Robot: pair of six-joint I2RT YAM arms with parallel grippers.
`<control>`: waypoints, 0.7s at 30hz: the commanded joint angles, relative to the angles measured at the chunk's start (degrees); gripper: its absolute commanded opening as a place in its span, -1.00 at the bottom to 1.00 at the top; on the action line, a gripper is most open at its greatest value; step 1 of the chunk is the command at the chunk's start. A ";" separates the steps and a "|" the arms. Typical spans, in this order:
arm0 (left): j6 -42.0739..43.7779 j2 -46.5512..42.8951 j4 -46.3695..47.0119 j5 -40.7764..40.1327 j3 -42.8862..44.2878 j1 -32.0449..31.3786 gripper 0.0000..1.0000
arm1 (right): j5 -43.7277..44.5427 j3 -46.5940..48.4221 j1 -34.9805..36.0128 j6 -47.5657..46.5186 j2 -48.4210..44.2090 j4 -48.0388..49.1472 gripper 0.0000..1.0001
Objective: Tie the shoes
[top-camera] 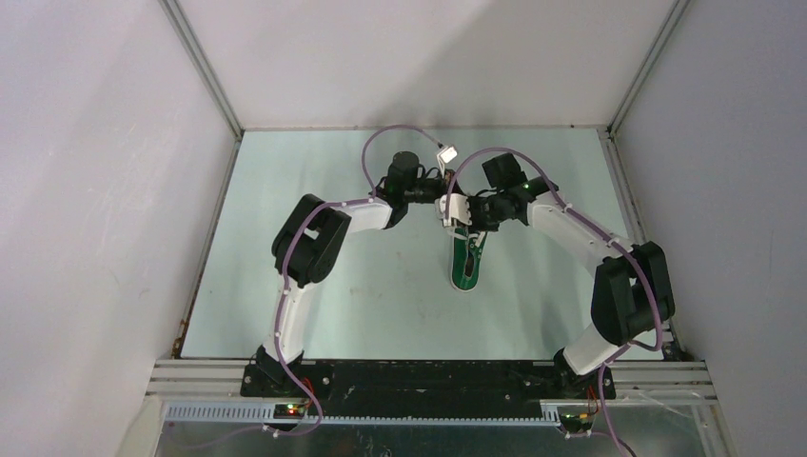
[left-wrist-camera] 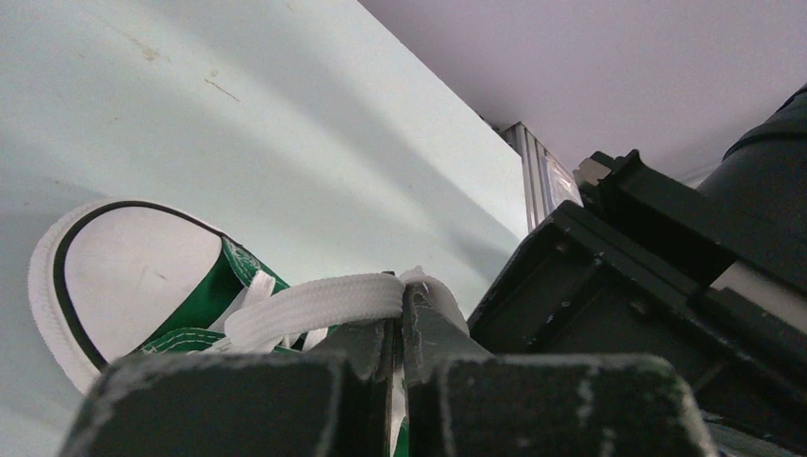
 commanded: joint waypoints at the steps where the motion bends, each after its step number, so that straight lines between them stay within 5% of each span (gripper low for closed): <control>1: -1.81 -1.16 3.87 2.28 2.78 0.16 -0.94 | 5.65 -0.22 1.78 -1.86 -2.00 3.40 -1.00; 11: -2.25 0.26 2.28 2.25 3.89 0.12 -0.92 | 9.55 -2.18 3.37 -8.04 -0.12 0.07 -1.00; 21: 1.46 -0.32 -3.71 0.98 2.57 0.12 -0.94 | 13.49 -4.36 3.54 -3.40 2.90 3.36 -0.85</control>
